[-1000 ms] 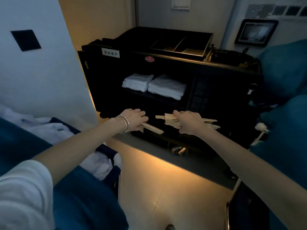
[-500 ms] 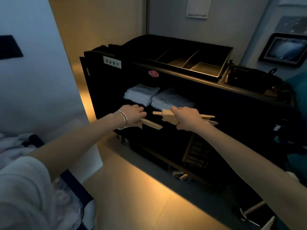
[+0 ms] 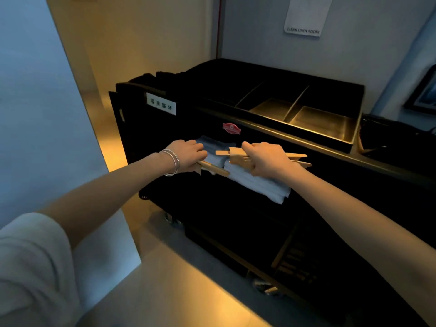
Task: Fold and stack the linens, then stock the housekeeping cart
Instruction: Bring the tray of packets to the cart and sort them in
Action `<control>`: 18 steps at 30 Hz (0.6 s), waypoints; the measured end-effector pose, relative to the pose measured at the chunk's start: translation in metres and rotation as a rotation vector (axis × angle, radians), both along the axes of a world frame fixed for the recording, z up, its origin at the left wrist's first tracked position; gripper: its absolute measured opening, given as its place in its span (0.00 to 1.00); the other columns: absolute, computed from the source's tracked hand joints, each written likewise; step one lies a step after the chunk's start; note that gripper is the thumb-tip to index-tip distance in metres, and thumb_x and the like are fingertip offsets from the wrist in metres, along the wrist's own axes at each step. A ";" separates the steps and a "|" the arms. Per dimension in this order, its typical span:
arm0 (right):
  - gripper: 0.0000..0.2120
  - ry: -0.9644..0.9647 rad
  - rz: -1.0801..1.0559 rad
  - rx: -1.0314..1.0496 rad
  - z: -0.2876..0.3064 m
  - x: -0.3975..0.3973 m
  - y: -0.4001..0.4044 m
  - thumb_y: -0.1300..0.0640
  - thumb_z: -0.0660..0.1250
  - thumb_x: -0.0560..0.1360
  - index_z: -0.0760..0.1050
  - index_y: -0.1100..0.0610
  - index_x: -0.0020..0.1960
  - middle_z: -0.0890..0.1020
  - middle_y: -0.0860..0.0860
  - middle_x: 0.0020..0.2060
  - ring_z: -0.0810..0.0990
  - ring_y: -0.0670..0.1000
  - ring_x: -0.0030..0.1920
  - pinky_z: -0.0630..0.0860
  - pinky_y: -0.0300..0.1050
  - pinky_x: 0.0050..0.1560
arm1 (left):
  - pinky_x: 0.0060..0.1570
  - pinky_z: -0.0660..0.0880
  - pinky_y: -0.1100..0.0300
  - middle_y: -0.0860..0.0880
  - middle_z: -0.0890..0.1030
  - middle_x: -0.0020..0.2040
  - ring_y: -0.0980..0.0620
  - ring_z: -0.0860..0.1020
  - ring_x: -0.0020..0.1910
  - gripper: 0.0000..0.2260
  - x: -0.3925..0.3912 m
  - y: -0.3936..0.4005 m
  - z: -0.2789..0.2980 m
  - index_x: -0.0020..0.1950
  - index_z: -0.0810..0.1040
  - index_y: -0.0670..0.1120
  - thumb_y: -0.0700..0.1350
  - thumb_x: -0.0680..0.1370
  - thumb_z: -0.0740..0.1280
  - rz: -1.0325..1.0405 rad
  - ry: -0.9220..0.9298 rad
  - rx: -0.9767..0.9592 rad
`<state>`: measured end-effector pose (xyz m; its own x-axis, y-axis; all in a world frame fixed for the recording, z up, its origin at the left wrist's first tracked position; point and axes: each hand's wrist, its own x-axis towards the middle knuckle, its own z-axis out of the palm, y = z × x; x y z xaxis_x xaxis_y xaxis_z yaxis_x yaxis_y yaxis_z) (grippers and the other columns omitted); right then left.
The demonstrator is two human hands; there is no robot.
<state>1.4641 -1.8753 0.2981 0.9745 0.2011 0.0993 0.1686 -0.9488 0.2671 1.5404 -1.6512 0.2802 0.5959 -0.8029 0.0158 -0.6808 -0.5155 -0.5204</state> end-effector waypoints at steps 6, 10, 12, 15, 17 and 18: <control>0.23 -0.093 0.027 -0.027 0.019 0.074 -0.002 0.54 0.70 0.70 0.63 0.55 0.59 0.77 0.53 0.48 0.77 0.57 0.49 0.67 0.47 0.34 | 0.51 0.70 0.57 0.47 0.70 0.60 0.48 0.70 0.58 0.14 0.065 0.002 0.016 0.63 0.67 0.47 0.47 0.78 0.61 0.000 -0.029 -0.090; 0.24 -0.104 0.029 -0.040 0.026 0.114 -0.009 0.53 0.70 0.70 0.63 0.55 0.60 0.78 0.54 0.52 0.77 0.57 0.51 0.67 0.46 0.36 | 0.50 0.70 0.57 0.48 0.71 0.59 0.48 0.70 0.57 0.15 0.101 -0.004 0.017 0.63 0.68 0.47 0.47 0.77 0.62 0.015 -0.043 -0.096; 0.24 -0.104 0.028 -0.031 0.029 0.134 -0.016 0.53 0.71 0.69 0.64 0.55 0.60 0.78 0.54 0.52 0.77 0.58 0.52 0.67 0.47 0.37 | 0.49 0.69 0.57 0.48 0.71 0.59 0.48 0.70 0.57 0.15 0.118 -0.009 0.019 0.62 0.68 0.47 0.48 0.77 0.63 0.019 -0.058 -0.111; 0.25 -0.141 0.028 -0.022 0.036 0.162 -0.032 0.53 0.71 0.69 0.64 0.55 0.60 0.78 0.54 0.52 0.77 0.58 0.52 0.70 0.47 0.37 | 0.50 0.69 0.58 0.47 0.70 0.61 0.48 0.69 0.58 0.16 0.143 -0.022 0.029 0.63 0.67 0.47 0.48 0.77 0.63 0.032 -0.085 -0.126; 0.24 -0.181 0.028 -0.013 0.044 0.180 -0.048 0.53 0.71 0.68 0.64 0.55 0.59 0.78 0.54 0.51 0.77 0.58 0.52 0.68 0.47 0.37 | 0.50 0.69 0.57 0.47 0.70 0.61 0.47 0.69 0.59 0.16 0.160 -0.034 0.037 0.64 0.68 0.46 0.47 0.77 0.63 0.028 -0.106 -0.135; 0.23 -0.195 0.030 -0.008 0.048 0.189 -0.056 0.53 0.71 0.68 0.65 0.55 0.58 0.78 0.54 0.51 0.77 0.59 0.52 0.67 0.47 0.36 | 0.51 0.69 0.56 0.46 0.70 0.61 0.47 0.69 0.59 0.16 0.169 -0.040 0.041 0.64 0.67 0.46 0.47 0.77 0.62 0.026 -0.121 -0.128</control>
<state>1.6528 -1.9316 0.3456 0.9305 0.2313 0.2841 0.1411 -0.9420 0.3045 1.7096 -1.6914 0.3215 0.6043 -0.7738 0.1900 -0.6025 -0.5998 -0.5265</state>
